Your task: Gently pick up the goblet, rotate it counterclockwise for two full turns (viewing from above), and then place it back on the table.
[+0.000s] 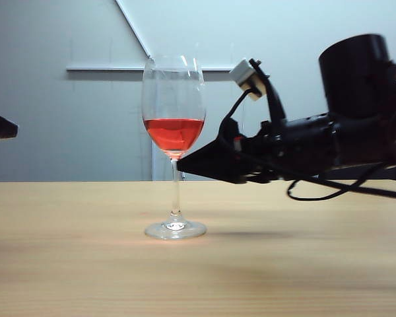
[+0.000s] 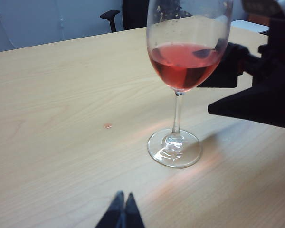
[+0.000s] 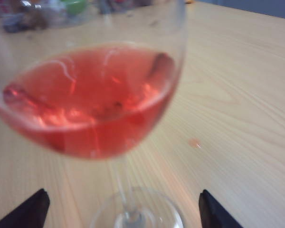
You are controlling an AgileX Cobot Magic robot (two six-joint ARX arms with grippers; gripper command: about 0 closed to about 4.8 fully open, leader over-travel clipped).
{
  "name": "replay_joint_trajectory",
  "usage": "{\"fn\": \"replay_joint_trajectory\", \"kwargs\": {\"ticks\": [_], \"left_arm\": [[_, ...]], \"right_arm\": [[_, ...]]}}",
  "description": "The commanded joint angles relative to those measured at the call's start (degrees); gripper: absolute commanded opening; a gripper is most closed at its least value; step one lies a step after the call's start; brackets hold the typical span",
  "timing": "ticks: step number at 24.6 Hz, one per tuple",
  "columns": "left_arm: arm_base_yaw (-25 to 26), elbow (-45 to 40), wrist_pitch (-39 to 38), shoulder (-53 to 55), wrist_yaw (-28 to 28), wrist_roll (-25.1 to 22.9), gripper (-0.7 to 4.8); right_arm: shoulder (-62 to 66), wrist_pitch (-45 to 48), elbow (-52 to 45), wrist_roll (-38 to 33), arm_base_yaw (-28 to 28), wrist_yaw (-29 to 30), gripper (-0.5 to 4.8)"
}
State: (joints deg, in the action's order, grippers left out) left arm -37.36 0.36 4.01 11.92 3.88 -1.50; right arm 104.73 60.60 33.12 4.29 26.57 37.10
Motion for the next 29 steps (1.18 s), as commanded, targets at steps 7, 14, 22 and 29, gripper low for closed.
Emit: {"fn": "replay_joint_trajectory", "kwargs": {"ticks": [7, 14, 22, 29], "left_arm": [[-0.07, 0.15, 0.76, -0.02, -0.04, -0.02, -0.05], [-0.07, 0.15, 0.76, 0.0, -0.04, -0.02, -0.05], [-0.07, 0.15, 0.76, 0.0, -0.04, -0.02, -0.05], [-0.07, 0.15, 0.79, 0.0, -0.04, -0.02, -0.05]], "right_arm": [[6.62, 1.62, 7.45, -0.2, 3.15, 2.84, 4.27], [8.9, 1.44, 10.45, -0.2, 3.76, 2.21, 4.04], [10.05, 1.36, 12.92, -0.24, 3.76, 1.51, 3.01], [10.99, 1.44, 13.22, -1.38, 3.76, 1.4, 2.36]]}}
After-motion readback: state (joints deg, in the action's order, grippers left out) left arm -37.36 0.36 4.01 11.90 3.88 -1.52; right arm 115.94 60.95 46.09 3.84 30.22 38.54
